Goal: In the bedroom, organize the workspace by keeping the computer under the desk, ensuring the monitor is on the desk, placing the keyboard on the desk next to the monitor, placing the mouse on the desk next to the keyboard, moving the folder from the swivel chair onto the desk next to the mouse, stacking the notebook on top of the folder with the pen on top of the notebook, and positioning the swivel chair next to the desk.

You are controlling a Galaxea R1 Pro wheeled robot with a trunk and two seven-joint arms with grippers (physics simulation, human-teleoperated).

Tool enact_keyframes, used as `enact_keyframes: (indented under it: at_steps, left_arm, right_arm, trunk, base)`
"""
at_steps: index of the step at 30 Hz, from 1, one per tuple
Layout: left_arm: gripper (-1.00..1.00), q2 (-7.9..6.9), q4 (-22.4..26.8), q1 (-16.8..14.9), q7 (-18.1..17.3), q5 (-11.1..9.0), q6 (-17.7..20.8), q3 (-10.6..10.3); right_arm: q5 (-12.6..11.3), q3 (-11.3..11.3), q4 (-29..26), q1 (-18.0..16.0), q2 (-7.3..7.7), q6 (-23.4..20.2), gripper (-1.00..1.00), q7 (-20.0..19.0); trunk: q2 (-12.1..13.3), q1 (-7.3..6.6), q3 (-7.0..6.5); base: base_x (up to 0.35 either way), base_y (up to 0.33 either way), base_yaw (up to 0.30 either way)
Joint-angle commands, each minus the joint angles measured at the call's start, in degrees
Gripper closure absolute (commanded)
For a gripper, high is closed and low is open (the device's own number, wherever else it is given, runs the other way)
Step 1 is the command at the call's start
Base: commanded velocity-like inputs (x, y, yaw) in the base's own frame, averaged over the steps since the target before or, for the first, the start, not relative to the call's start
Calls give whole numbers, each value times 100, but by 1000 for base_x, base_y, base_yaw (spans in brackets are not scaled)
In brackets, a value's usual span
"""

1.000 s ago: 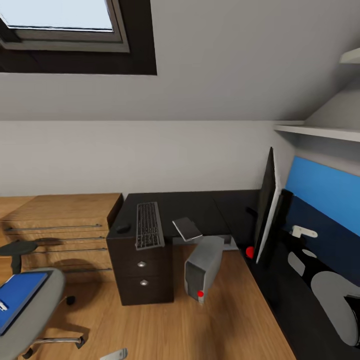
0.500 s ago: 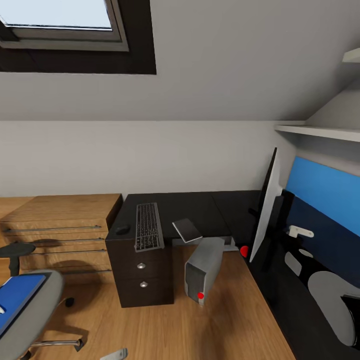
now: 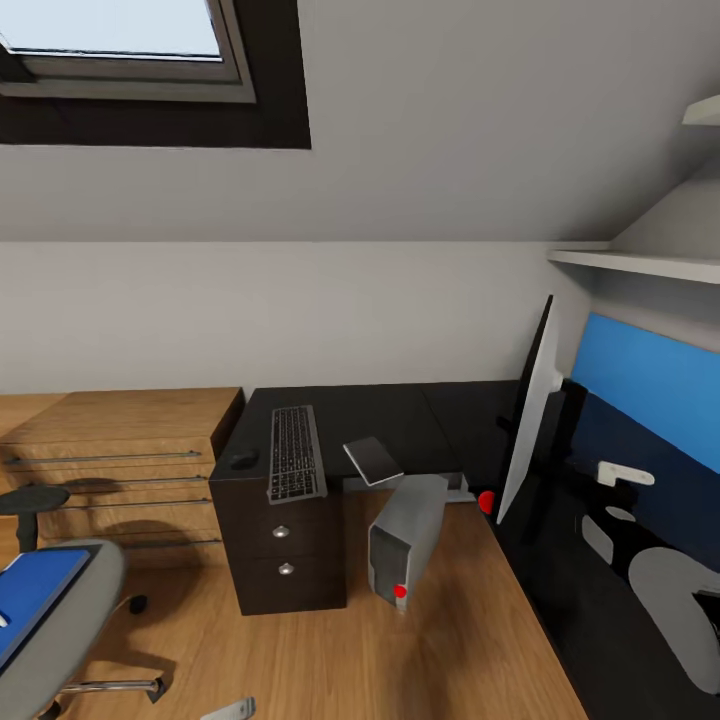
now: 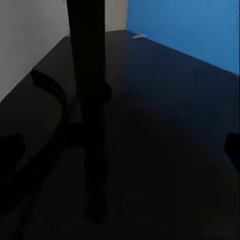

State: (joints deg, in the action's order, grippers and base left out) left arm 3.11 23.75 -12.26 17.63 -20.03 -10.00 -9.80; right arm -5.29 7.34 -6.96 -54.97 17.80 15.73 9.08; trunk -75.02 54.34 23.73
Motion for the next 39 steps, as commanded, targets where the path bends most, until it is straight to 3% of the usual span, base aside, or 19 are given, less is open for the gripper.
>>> enact_keyframes:
  at_steps: [1,21,39]
  left_arm:
    - [-100,-1,-2,-5,39,-54,-27,-49]
    - [-100,6,-2,-5,39,-54,-20,-49]
    - [-100,8,-2,-5,39,-54,-23,-49]
  right_arm:
    - [-15,-5,17,-5,26,13,-100,34]
    - [72,-13,29,-5,72,-35,-100,111]
    - [80,-13,28,-5,75,-35,-100,111]
  trunk:
    - [-4,0,6]
    - [-4,0,6]
    - [-4,0,6]
  base:
    - [24,-1,0]
    - [156,-21,0]
    - [49,-28,0]
